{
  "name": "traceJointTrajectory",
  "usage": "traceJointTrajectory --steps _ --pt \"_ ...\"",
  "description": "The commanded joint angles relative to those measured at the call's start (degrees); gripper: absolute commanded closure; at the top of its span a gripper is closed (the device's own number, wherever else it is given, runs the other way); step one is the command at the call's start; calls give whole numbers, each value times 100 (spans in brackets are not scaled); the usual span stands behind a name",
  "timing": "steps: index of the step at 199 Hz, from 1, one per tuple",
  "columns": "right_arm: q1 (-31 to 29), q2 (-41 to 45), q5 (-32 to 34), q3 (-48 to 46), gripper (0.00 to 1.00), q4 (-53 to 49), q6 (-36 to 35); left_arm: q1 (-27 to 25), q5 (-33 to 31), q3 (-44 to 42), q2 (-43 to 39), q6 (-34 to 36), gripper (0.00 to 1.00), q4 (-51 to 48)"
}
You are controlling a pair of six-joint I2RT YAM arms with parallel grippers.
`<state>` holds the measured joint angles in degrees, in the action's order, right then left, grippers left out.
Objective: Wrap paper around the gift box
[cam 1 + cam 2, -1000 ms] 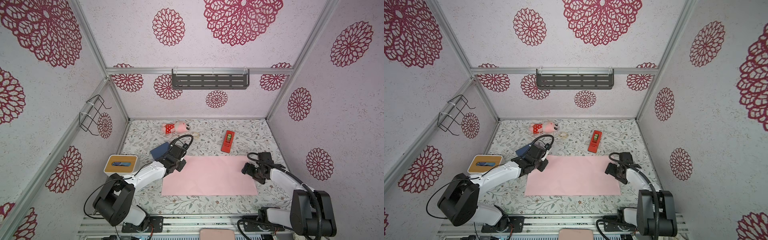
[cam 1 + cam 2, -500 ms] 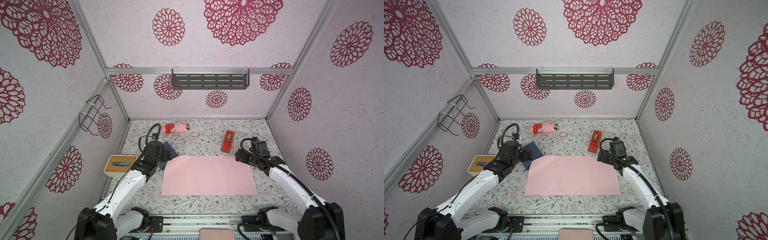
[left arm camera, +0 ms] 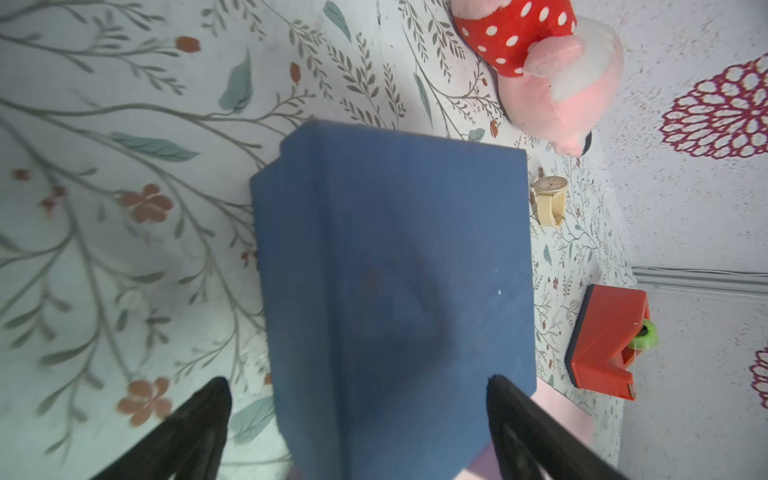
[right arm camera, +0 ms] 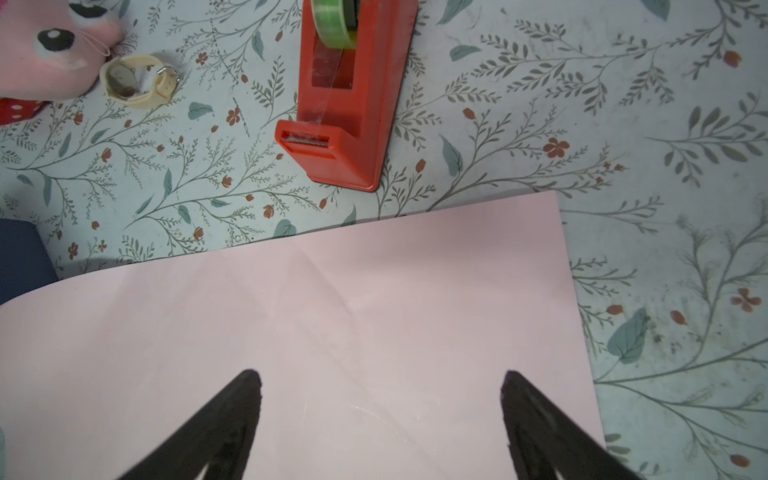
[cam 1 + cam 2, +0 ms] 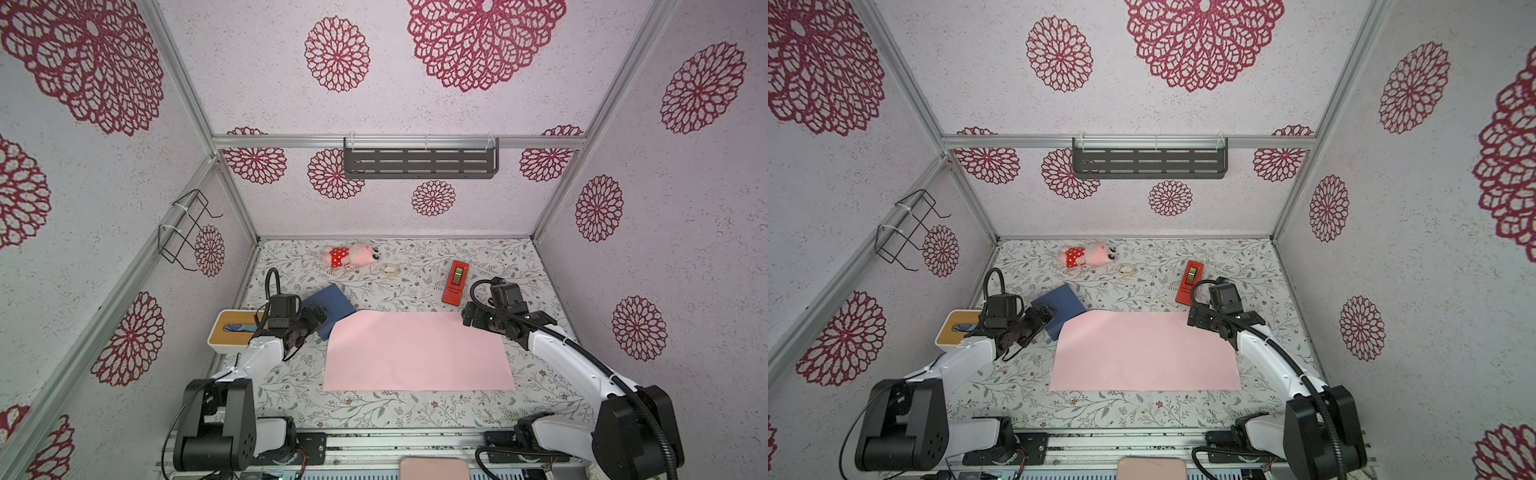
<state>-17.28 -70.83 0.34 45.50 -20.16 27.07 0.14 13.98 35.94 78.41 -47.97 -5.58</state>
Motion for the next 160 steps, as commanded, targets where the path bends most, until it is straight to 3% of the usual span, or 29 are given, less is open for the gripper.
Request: traceJointTrajectory --steps 1,101,133,160 --pt "-29 49 20 4 8 128 58 -14 217 484 509 216 2 484" --pt "-158 -22 -77 243 9 476 245 -597 656 3297 3088 696 12 334" --pt "-600 -446 -119 582 9 733 255 -607 724 3485 3012 707 11 575" --pt "-1076 -1001 -141 1032 10 1006 324 -422 146 3227 2529 782 9 318"
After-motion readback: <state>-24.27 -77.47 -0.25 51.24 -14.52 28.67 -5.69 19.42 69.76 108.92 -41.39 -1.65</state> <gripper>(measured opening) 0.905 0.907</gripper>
